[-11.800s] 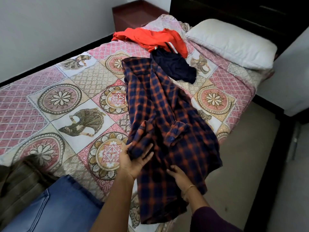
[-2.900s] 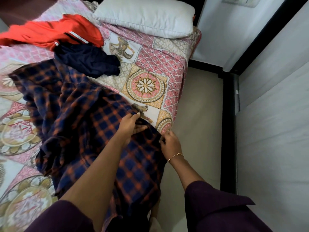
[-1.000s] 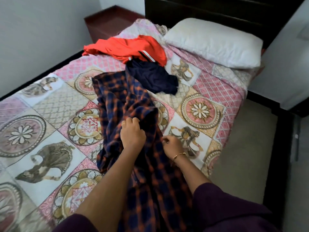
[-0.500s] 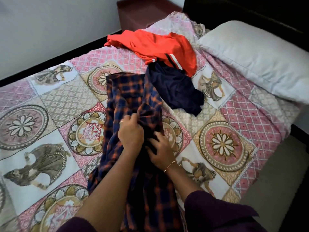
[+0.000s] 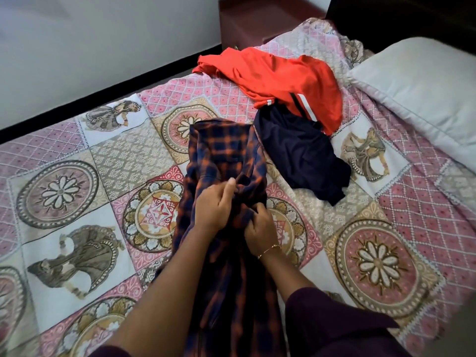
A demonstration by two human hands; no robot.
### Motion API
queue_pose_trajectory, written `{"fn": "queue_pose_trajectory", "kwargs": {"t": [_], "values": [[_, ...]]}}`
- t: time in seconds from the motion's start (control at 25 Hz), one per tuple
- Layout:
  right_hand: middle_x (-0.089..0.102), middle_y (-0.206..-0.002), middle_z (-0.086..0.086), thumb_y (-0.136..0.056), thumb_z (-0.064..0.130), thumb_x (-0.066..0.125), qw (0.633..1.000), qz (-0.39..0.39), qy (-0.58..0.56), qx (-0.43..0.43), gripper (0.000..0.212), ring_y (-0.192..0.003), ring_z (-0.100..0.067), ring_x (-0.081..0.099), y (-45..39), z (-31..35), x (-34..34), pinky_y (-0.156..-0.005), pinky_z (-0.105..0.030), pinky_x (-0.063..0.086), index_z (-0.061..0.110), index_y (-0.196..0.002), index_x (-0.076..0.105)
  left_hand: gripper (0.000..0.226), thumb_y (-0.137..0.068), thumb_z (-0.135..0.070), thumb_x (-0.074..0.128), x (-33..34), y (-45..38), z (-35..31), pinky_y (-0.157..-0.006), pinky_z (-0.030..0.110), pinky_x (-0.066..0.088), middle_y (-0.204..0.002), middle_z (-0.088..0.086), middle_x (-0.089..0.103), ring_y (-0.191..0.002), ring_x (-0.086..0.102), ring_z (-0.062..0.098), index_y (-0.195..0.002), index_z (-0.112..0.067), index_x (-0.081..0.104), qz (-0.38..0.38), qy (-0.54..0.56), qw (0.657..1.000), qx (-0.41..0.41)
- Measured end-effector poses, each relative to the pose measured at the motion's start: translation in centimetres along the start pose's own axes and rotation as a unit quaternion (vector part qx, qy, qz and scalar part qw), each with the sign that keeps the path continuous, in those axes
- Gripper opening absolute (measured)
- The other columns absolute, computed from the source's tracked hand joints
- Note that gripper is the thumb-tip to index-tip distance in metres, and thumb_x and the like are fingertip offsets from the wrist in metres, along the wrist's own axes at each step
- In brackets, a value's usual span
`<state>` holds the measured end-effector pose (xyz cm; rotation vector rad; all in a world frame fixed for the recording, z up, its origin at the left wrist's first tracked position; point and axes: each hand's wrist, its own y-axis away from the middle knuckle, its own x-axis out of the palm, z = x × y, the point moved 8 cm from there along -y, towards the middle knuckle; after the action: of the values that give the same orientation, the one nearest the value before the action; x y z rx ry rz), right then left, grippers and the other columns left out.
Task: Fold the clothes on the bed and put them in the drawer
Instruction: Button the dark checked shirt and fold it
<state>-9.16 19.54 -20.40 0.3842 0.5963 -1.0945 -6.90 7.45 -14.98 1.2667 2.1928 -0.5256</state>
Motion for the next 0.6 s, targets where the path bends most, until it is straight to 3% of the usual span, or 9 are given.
{"fn": "queue_pose_trajectory", "kwargs": {"t": [0.08,0.16,0.24,0.32,0.4,0.52,0.6], "values": [[0.054,-0.089,-0.019,-0.074,0.030,0.037,0.998,0.002,0.039,-0.042,0.033,-0.074,-0.037,0.052,0.6,0.8,0.5,-0.062,-0.050,0.047,0.013,-0.097,0.054,0.034,-0.097,-0.028,0.043,0.7,-3.2,0.6,-0.083,0.037,0.041,-0.093,0.014,0.065,-0.092,0.058,0.028,-0.099,-0.001,0.064,0.008,-0.086,0.995,-0.054],[0.050,-0.101,-0.012,-0.066,0.035,0.048,0.990,0.015,0.118,-0.077,0.050,-0.079,-0.034,0.052,1.4,1.2,1.2,-0.061,-0.044,0.048,0.021,-0.114,0.048,0.032,-0.097,-0.025,0.048,2.6,-5.6,1.5,-0.089,0.036,0.038,-0.116,0.019,0.056,-0.110,0.051,0.033,-0.111,0.003,0.057,0.117,-0.205,0.968,-0.091],[0.042,-0.102,-0.005,-0.052,0.037,0.064,0.980,0.021,0.181,-0.079,0.073,-0.080,-0.029,0.050,1.5,1.1,1.7,-0.056,-0.040,0.049,0.020,-0.120,0.045,0.039,-0.095,-0.034,0.051,4.2,-6.7,3.0,-0.089,0.039,0.041,-0.116,0.020,0.056,-0.110,0.050,0.035,-0.107,0.003,0.056,0.201,-0.273,0.932,-0.128],[0.036,-0.095,0.000,-0.037,0.035,0.073,0.974,0.010,0.211,-0.086,0.086,-0.079,-0.021,0.041,1.3,1.3,1.7,-0.051,-0.031,0.041,0.017,-0.117,0.046,0.038,-0.093,-0.037,0.054,5.0,-7.2,3.9,-0.086,0.040,0.045,-0.113,0.018,0.058,-0.107,0.052,0.035,-0.105,-0.001,0.057,0.225,-0.289,0.917,-0.161],[0.033,-0.093,0.001,-0.033,0.032,0.075,0.974,-0.019,0.210,-0.087,0.087,-0.077,-0.018,0.033,1.3,1.4,1.4,-0.053,-0.028,0.031,0.017,-0.114,0.048,0.035,-0.096,-0.032,0.047,5.3,-7.5,3.3,-0.082,0.038,0.044,-0.115,0.018,0.059,-0.105,0.055,0.036,-0.109,-0.001,0.058,0.182,-0.236,0.937,-0.183],[0.033,-0.092,0.000,-0.035,0.026,0.075,0.975,-0.042,0.202,-0.080,0.079,-0.076,-0.018,0.031,1.6,1.4,1.1,-0.051,-0.031,0.034,0.019,-0.109,0.048,0.031,-0.101,-0.022,0.034,2.5,-8.4,2.0,-0.074,0.036,0.038,-0.111,0.022,0.059,-0.102,0.055,0.039,-0.107,0.000,0.054,-0.022,-0.078,0.976,-0.202],[0.034,-0.092,-0.001,-0.034,0.026,0.074,0.968,-0.040,0.234,-0.086,0.077,-0.077,-0.021,0.033,1.7,1.8,1.3,-0.049,-0.032,0.039,0.021,-0.106,0.047,0.029,-0.102,-0.021,0.031,0.3,-9.4,1.5,-0.068,0.037,0.035,-0.104,0.023,0.059,-0.094,0.056,0.040,-0.107,-0.001,0.051,-0.101,-0.107,0.975,-0.167]]}}
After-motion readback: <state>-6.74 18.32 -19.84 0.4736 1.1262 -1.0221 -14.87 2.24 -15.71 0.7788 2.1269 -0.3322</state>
